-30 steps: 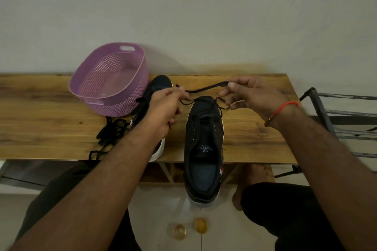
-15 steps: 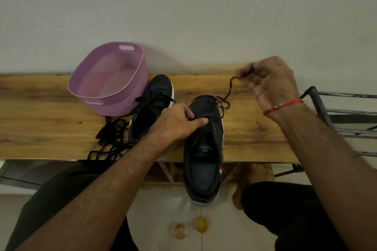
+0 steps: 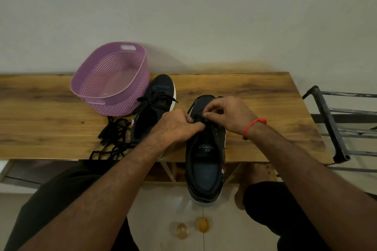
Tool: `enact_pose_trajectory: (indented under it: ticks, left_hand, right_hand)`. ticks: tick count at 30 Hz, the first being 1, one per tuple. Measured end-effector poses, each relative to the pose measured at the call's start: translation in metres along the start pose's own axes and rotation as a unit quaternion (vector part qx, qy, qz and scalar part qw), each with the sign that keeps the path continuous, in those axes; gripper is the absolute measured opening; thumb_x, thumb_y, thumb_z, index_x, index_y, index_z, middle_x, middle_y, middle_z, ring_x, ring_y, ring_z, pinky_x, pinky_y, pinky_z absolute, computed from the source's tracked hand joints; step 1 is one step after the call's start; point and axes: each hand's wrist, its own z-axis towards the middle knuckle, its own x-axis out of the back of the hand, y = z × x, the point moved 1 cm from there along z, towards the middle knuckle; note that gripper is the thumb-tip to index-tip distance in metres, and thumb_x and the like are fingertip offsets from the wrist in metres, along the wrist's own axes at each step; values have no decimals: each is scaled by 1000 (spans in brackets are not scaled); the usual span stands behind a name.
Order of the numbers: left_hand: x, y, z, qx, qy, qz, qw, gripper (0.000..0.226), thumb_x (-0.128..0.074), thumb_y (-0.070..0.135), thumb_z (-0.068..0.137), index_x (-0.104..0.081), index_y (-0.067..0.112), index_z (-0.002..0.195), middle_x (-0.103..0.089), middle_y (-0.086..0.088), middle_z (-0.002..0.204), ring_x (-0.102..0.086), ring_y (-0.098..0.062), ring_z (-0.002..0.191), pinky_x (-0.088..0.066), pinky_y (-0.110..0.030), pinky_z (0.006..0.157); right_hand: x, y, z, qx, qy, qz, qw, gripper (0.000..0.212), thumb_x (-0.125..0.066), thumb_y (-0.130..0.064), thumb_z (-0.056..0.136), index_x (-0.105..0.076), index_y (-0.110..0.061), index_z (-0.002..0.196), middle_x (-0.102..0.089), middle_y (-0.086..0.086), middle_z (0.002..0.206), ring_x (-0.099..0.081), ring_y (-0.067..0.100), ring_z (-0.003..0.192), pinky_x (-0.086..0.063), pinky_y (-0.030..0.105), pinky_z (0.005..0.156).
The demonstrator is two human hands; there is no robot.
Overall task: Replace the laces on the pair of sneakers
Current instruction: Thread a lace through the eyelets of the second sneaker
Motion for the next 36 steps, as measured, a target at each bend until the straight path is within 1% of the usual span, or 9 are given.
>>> enact_pose_trajectory:
  ticks: [2,6,10,16,22,25,29,32,36]
  left_hand:
    - [5,-1,1,2,-2,-47,999,15,-67,39,93,-70,25,91,-72,1,93,-70,-13,85,-60,-36,78]
    - [12,-7,-2,21,-27,-106,994,15,-57,23,102,-72,24,99,-71,-3,104,-64,-14,78,-42,-23,46]
    - [14,-11,-4,40,-42,-150,987,16,-56,17,102,-71,21,106,-69,-6,113,-57,-16,78,-32,-19,39]
    - [15,-13,-4,40,-45,-149,987,17,-55,18,103,-70,23,108,-70,-5,107,-53,0,45,-34,-17,38]
    - [13,-13,-3,26,-31,-144,989,17,-56,17,102,-65,30,94,-67,-1,96,-53,4,37,-36,-19,40]
    - [13,-14,-2,23,-26,-134,990,12,-58,21,102,-69,27,101,-67,0,93,-54,2,41,-37,-19,41]
    - [13,-15,-3,17,-38,-163,986,18,-55,26,104,-69,19,111,-70,4,87,-64,1,49,-38,-18,39]
    - [10,-15,-4,-14,-7,-134,991,8,-60,24,101,-68,23,99,-70,3,94,-67,2,54,-39,-16,37]
    - [6,-10,-2,-66,79,-11,995,17,-60,29,101,-62,30,84,-68,3,91,-69,-6,72,-50,-21,54]
  right_hand:
    - [-5,-1,0,5,-5,-4,1000,4,-70,-25,91,-71,-23,95,-64,-14,85,-59,1,81,-45,14,69]
    - [-16,-3,-2,3,-9,16,1000,1,-67,-25,93,-66,-25,93,-61,-14,85,-58,0,81,-44,12,67]
    - [-26,-3,-3,14,-1,12,1000,3,-66,-25,93,-65,-27,91,-62,-15,86,-58,1,83,-44,15,70]
    - [-28,-3,-4,21,-9,10,1000,2,-65,-26,94,-65,-27,93,-59,-18,85,-57,0,83,-42,12,69]
    - [-30,-5,-4,19,-22,-12,999,8,-63,-31,95,-67,-25,98,-65,-9,97,-59,11,97,-53,35,89]
    - [-33,-6,-4,8,-9,-39,999,5,-61,-36,94,-62,-31,94,-64,-8,100,-56,15,103,-51,40,91]
    - [-34,-6,-4,11,7,-38,999,4,-62,-36,94,-61,-32,94,-63,-10,98,-56,14,101,-51,34,86]
    - [-30,-4,-4,9,20,23,999,5,-62,-30,95,-62,-26,98,-62,-12,91,-59,7,89,-48,21,72]
    - [-23,-9,-6,14,20,75,997,19,-55,-38,99,-62,-23,109,-64,-6,98,-61,10,91,-56,31,79]
